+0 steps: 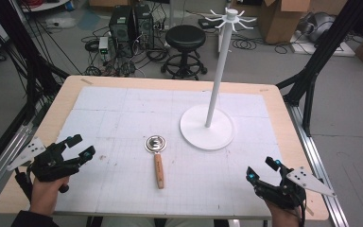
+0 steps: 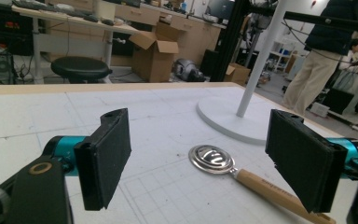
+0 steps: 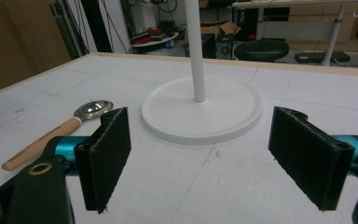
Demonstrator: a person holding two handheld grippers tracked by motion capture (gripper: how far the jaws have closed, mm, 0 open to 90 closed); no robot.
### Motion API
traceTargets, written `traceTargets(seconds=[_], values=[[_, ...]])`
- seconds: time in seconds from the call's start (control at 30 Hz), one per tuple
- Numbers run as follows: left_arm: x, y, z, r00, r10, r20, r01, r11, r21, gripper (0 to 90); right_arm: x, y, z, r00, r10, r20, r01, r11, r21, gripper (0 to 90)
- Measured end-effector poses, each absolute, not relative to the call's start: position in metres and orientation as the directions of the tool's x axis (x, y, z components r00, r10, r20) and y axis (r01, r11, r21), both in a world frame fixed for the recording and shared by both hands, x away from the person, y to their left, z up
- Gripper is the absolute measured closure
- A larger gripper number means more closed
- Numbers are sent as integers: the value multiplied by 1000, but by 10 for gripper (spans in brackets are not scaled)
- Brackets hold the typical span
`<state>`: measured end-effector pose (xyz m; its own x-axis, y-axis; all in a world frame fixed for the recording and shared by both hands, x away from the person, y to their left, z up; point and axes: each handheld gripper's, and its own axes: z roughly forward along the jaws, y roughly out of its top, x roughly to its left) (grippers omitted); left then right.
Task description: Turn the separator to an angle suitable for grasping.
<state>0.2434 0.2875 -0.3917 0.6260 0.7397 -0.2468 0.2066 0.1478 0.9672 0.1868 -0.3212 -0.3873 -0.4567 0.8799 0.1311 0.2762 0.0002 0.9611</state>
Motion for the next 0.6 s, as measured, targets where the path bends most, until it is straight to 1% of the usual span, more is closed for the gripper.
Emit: traceTargets(seconds=[0.17, 0.33, 0.37, 0.43, 0.53, 0.57, 0.6], values=[[246, 285, -393, 629, 739, -239, 208, 136, 969, 216, 186, -324, -388, -447, 883, 146, 284, -15, 959, 200], [244, 288, -393, 622, 742, -251, 211, 150, 966, 215, 184, -322, -387, -445, 883, 148, 283, -18, 959, 200], [244, 290, -393, 624, 736, -263, 212, 165, 963, 215, 186, -319, -387, -452, 877, 164, 296, -26, 955, 200], [244, 292, -394, 629, 727, -276, 217, 177, 960, 216, 188, -314, -388, -468, 870, 155, 298, -10, 955, 200], [244, 293, -395, 626, 731, -271, 218, 170, 961, 216, 190, -308, -387, -479, 863, 157, 299, -7, 954, 200], [244, 293, -395, 626, 732, -268, 218, 166, 962, 215, 195, -296, -386, -495, 852, 170, 305, -13, 952, 214], [244, 293, -395, 626, 732, -268, 218, 166, 962, 216, 195, -296, -386, -495, 852, 170, 305, -13, 952, 214]])
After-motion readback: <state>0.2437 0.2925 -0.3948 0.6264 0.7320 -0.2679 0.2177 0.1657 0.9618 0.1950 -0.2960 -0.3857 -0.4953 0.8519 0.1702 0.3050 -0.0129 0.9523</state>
